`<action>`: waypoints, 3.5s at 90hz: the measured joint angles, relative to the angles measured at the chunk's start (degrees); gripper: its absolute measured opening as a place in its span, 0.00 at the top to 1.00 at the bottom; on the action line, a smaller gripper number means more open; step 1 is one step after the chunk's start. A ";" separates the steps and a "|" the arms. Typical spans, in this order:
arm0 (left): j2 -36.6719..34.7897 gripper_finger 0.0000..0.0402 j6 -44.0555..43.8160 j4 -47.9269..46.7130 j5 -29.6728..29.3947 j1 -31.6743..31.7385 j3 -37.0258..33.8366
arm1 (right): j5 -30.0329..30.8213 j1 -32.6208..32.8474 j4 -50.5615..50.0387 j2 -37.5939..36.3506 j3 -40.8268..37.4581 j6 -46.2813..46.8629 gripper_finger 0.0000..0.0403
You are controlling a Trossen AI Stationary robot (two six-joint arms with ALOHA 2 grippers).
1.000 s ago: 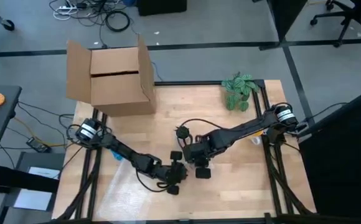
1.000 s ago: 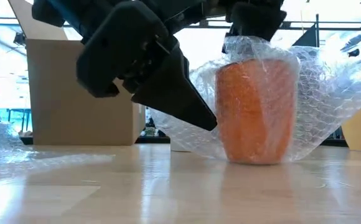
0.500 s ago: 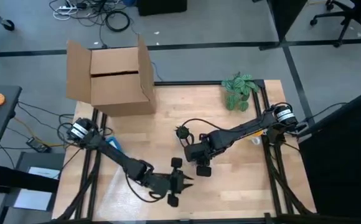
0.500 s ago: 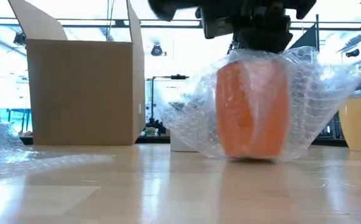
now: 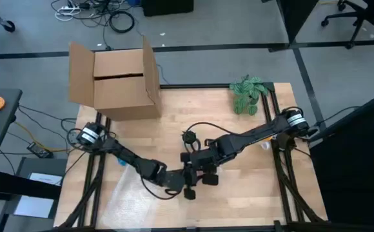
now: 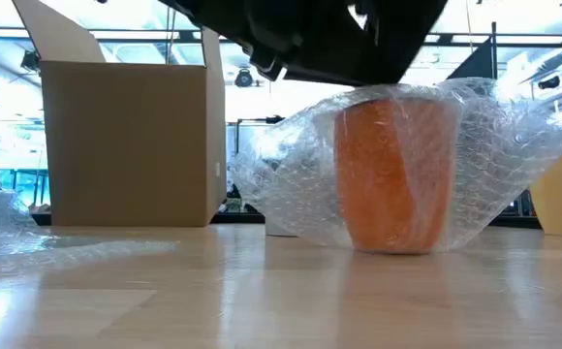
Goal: Wrap mug
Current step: Wrap the orange mug with the transparent bubble wrap
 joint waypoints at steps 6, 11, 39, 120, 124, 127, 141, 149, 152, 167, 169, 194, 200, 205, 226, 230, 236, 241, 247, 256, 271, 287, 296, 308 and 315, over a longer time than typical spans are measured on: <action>0.00 0.79 0.00 -0.58 0.00 0.07 0.00 | 0.20 0.51 -2.93 0.00 2.20 0.21 0.79; 0.00 0.79 0.00 -0.91 -0.06 0.07 0.00 | 0.52 1.13 -4.95 0.00 3.53 1.00 0.79; -0.07 0.79 0.27 -0.88 -1.36 0.09 0.00 | 0.59 4.25 -3.43 0.01 1.51 4.92 0.79; -2.63 0.79 -13.33 -15.83 -3.55 -4.27 -3.04 | -1.42 -1.33 23.26 -0.16 -18.08 6.29 0.83; -1.99 0.79 -13.33 -14.72 -2.92 -3.93 -3.04 | -1.44 -1.25 21.88 0.09 -16.60 5.38 0.83; -1.74 0.79 -13.33 -14.11 -2.31 -3.77 -3.04 | -1.32 -1.14 20.68 0.28 -15.36 4.72 0.83; -1.11 0.79 -13.25 -13.10 -0.71 -3.31 -3.08 | 0.22 -0.95 16.53 0.24 -9.96 3.41 0.83; -1.11 0.79 -13.22 -13.05 -0.63 -3.35 -3.08 | 0.48 -0.96 14.29 0.24 -8.38 3.98 0.82; -1.11 0.79 -13.18 -13.05 -0.56 -3.37 -3.08 | 0.48 -0.96 14.04 0.24 -8.00 4.08 0.82; -1.11 0.79 -13.18 -13.01 -0.21 -3.34 -3.08 | 1.00 -0.96 9.56 0.22 -6.12 4.36 0.81; -1.11 0.79 -13.18 -13.01 -0.16 -3.34 -3.08 | 1.19 -0.96 8.88 0.22 -5.81 4.45 0.81; -1.11 0.79 -13.16 -13.00 -0.14 -3.34 -3.08 | 4.17 -0.80 -3.46 0.09 2.41 4.53 0.80; -1.11 0.79 -13.15 -12.92 -0.15 -3.45 -3.08 | 4.47 -0.43 -4.66 -0.03 4.27 4.57 0.80; -1.11 0.79 -13.14 -12.87 -0.15 -3.65 -3.08 | 4.90 0.11 -4.71 -0.11 4.69 5.19 0.81; -1.56 0.79 -10.55 -13.09 0.25 -5.55 -0.80 | 6.25 0.92 0.77 0.16 -1.86 7.02 0.85; -2.10 0.79 -9.81 -13.13 0.27 -6.20 -0.13 | 6.25 0.73 2.83 0.17 -3.98 7.06 0.85; -2.92 0.79 -8.32 -12.99 0.25 -7.09 1.01 | 6.23 0.30 7.37 0.13 -7.59 7.07 0.86; -3.31 0.79 -6.80 -12.65 0.03 -7.68 2.02 | 6.12 -0.14 10.48 0.15 -10.57 7.04 0.87; -3.37 0.79 -4.70 -11.89 -0.92 -8.04 2.72 | 5.62 -0.92 13.79 0.11 -13.09 7.07 0.88; -3.07 0.79 -1.18 -9.74 -1.18 -6.76 2.75 | 3.15 -1.81 18.11 0.09 -15.65 7.05 0.89; -2.36 0.79 -1.49 -10.03 2.95 -2.04 2.73 | 2.05 -2.38 16.00 0.17 -14.97 5.78 0.91; -2.36 0.79 -1.01 -9.43 5.08 -0.42 2.77 | 4.65 -2.27 7.96 0.17 -10.63 5.37 0.93; -2.38 0.79 -1.27 -10.18 4.05 -0.58 2.74 | 4.14 -2.18 7.07 0.08 -9.56 5.80 0.94; -3.65 0.79 -1.53 -13.27 3.54 -2.31 2.64 | 2.85 -1.62 6.92 -0.07 -9.52 5.24 0.94; -4.35 0.79 -0.34 -14.10 1.60 -4.90 2.67 | 3.21 -1.32 6.86 -0.07 -9.52 5.10 0.94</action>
